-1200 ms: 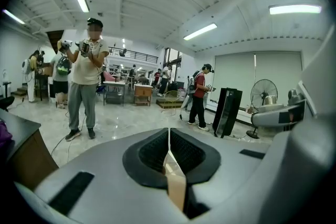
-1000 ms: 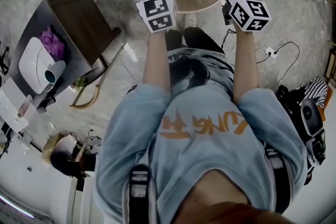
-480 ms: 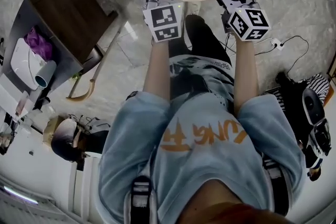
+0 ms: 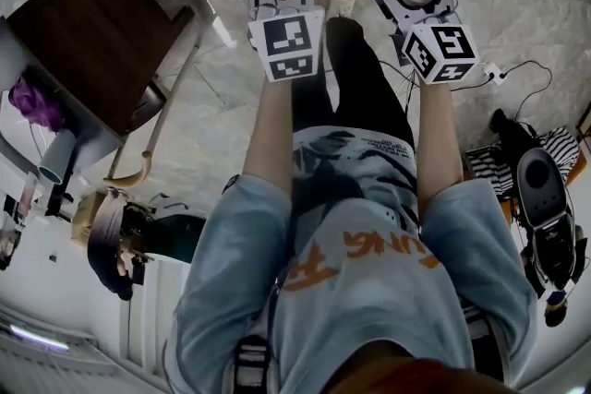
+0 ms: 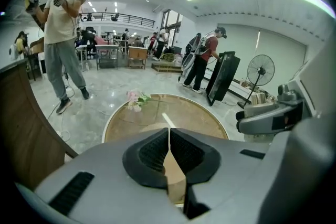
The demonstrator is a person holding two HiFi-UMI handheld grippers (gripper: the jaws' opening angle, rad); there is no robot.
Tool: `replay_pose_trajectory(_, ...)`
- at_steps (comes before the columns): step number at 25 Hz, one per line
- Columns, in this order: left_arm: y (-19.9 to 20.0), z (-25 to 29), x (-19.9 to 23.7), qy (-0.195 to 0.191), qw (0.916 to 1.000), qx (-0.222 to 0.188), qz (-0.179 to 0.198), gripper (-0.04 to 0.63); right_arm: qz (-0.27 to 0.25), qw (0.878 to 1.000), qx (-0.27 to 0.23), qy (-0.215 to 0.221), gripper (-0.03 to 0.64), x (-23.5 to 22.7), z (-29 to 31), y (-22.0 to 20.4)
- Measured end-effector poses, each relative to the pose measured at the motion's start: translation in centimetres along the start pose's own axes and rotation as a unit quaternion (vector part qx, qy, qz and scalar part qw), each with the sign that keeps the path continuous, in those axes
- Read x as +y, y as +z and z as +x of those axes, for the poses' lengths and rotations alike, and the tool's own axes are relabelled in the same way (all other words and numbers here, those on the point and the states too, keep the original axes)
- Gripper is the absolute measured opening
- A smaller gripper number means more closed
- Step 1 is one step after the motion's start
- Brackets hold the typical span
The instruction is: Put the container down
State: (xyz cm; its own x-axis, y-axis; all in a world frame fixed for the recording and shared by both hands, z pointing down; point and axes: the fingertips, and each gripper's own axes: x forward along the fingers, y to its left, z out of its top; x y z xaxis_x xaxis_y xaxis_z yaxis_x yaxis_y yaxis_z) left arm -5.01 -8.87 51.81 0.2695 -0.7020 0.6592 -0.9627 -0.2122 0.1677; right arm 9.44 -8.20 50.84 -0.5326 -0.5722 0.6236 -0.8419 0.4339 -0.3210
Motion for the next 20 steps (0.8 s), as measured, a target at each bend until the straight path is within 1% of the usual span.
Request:
replay_pose_trajectory(4,-3.5,2.2,0.6,-0.006,0.9998,0.018,0.011,0.037,-0.004,1.000,0.015,0.009,0.359,-0.9,3.0,-3.2)
replay_pose_trajectory(9,-6.9,4.4,2.1,-0.003,0.9996,0.028,0.006,0.036,-0.012,0.999,0.028,0.023,0.359,-0.9,6.2,-7.0)
replay_pose_trajectory(11,-7.5,5.6,2.4,-0.001,0.9995,0.031,-0.006,0.037,-0.016,0.999,0.031,0.028,0.359,-1.4,7.5,-7.8)
replay_pose_trajectory(14,-8.1,7.0,2.7,0.000,0.9987,0.034,-0.038,0.037,-0.025,0.999,0.031,0.030,0.359,-2.1,9.1,-8.4)
replay_pose_trajectory(15,-8.3,7.3,2.7,-0.001,0.9985,0.036,-0.042,0.037,-0.029,0.999,0.031,0.031,0.357,-2.1,9.5,-8.5)
replay_pose_trajectory(16,-8.4,7.5,2.7,-0.002,0.9985,0.039,-0.038,0.036,-0.034,0.998,0.031,0.033,0.359,-2.1,10.0,-8.6)
replay_pose_trajectory(20,-8.7,8.7,2.1,-0.018,0.9988,0.046,0.003,0.037,-0.049,0.998,0.024,0.040,0.359,-2.1,12.1,-8.7)
